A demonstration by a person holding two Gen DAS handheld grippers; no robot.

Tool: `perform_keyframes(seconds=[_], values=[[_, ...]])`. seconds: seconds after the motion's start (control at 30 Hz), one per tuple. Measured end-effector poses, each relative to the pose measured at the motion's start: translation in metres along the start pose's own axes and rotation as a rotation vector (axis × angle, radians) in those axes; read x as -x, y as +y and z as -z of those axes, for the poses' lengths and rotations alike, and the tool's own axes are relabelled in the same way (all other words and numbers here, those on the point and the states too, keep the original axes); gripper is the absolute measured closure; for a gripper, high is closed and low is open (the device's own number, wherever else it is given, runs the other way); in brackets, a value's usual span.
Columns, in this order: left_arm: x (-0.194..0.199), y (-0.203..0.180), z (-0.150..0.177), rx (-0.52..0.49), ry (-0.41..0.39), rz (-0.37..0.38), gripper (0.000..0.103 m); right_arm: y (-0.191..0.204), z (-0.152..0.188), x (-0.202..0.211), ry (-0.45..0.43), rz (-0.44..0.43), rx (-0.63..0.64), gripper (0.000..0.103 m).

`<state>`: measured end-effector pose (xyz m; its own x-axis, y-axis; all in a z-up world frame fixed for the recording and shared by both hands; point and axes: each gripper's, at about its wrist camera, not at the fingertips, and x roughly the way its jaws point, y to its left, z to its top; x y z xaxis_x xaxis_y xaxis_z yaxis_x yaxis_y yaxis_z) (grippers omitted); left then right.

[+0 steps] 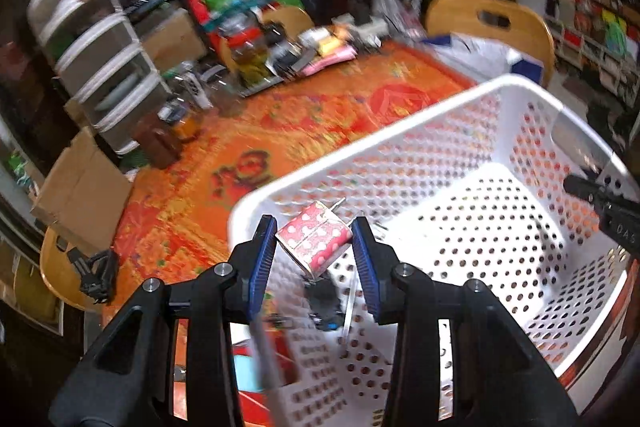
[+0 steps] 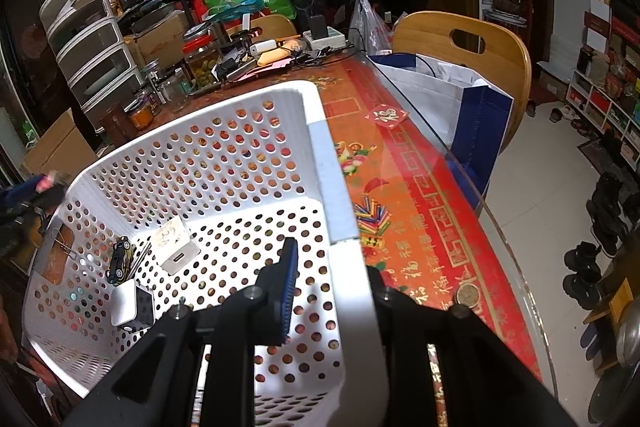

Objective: Organize rigid objects
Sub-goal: 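Lower the pink charger into the basket and open the left tool, then grasp the small white charger on the table with the left tool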

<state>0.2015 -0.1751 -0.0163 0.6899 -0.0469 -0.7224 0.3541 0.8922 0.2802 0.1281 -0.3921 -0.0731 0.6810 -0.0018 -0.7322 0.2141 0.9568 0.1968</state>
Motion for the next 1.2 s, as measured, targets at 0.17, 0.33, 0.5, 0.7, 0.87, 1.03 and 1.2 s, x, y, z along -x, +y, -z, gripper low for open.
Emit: perform_keyframes(seconds=[0.17, 0.33, 0.5, 0.7, 0.87, 1.03, 1.2], values=[[-0.015, -0.022, 0.004, -0.044, 0.042, 0.021, 0.067, 0.000, 0.001, 0.001, -0.003, -0.010, -0.004, 0.081], [-0.024, -0.035, 0.006, -0.083, 0.080, 0.013, 0.067, -0.002, 0.001, 0.000, -0.004, -0.015, -0.006, 0.080], [-0.038, -0.042, 0.005, -0.130, 0.161, -0.015, 0.067, -0.001, 0.001, 0.000, -0.003, -0.015, -0.007, 0.080], [-0.053, -0.055, 0.007, -0.206, 0.241, -0.024, 0.066, -0.002, 0.000, 0.000, -0.003, -0.013, -0.008, 0.080], [-0.037, -0.049, 0.005, -0.190, 0.153, 0.055, 0.035, -0.001, 0.000, 0.000, 0.001, -0.011, -0.009, 0.080], [0.027, 0.042, 0.011, 0.039, -0.033, 0.071, 0.031, -0.002, 0.001, -0.001, 0.007, -0.007, -0.008, 0.080], [0.055, 0.168, 0.065, 0.340, -0.078, -0.031, 0.000, -0.002, 0.002, 0.000, -0.001, -0.010, -0.009, 0.080]])
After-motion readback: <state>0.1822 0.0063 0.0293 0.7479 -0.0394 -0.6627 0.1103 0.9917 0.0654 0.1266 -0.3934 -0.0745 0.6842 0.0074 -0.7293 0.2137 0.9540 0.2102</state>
